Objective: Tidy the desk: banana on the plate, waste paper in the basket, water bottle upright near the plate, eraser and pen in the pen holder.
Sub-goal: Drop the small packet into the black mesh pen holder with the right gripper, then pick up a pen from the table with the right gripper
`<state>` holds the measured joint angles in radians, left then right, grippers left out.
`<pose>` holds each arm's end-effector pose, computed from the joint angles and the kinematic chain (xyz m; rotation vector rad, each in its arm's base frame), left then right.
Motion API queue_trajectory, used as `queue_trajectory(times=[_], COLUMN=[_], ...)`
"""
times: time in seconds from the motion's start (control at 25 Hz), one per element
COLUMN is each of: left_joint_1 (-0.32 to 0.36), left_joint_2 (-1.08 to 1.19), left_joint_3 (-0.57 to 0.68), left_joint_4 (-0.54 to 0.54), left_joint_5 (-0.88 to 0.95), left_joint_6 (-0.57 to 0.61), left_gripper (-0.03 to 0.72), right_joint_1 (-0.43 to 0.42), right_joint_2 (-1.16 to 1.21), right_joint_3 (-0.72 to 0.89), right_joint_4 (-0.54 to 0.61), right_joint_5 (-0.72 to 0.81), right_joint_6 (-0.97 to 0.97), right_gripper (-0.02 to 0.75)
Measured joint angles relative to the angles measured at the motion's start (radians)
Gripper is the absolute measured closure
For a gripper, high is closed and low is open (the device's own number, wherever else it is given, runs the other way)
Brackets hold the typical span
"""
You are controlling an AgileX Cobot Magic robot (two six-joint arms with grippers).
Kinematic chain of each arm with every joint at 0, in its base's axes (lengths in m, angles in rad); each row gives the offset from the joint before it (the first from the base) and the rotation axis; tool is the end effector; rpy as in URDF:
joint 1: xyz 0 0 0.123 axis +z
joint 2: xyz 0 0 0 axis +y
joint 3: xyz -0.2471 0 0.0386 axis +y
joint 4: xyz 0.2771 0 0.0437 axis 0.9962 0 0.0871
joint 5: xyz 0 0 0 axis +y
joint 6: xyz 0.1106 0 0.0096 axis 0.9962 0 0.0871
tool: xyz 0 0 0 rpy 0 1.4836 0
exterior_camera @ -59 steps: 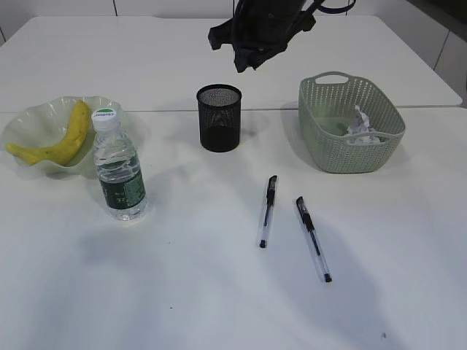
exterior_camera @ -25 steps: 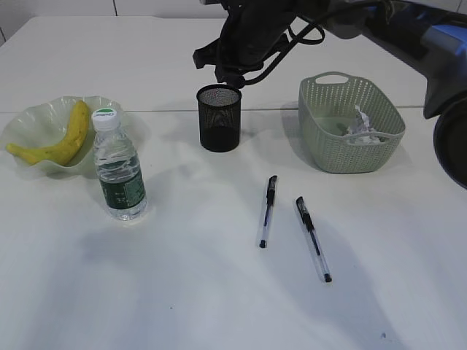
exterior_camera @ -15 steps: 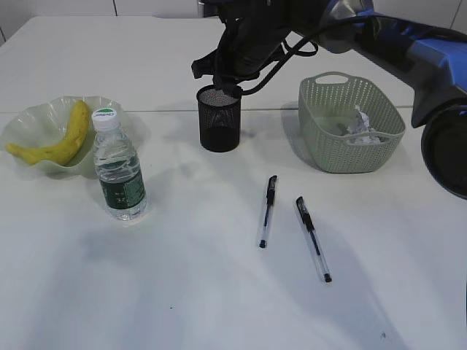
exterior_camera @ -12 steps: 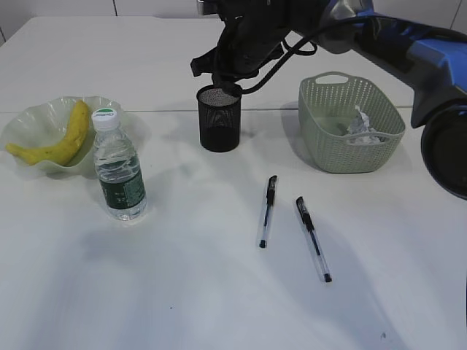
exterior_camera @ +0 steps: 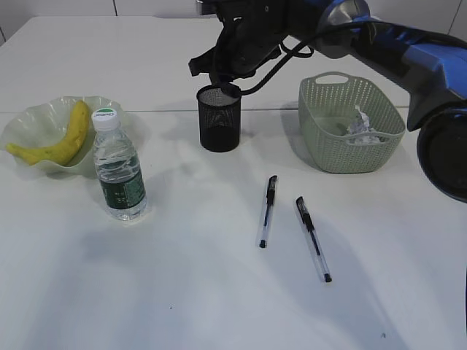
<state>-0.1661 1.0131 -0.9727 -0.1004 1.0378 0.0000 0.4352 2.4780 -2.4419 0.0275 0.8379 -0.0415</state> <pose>0.2365 -0.0494 0.2931 0.1806 2.5594 -0.1936 0.5207 0.2446 0.1998 -0.5477 2.3043 0.2241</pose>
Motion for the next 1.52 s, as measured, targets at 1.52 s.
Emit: queue_trajectory(times=[1.52], left_joint_1=[0.0], left_joint_2=[0.0], left_joint_3=[0.0], left_joint_4=[0.0], left_joint_5=[0.0], left_joint_6=[0.0], left_gripper=[0.17], right_joint_1=[0.0], right_joint_2=[0.0], right_joint_3=[-0.064], right_joint_4=[-0.01], right_joint_5=[0.158], right_joint_6=[-0.002], right_gripper=[0.486])
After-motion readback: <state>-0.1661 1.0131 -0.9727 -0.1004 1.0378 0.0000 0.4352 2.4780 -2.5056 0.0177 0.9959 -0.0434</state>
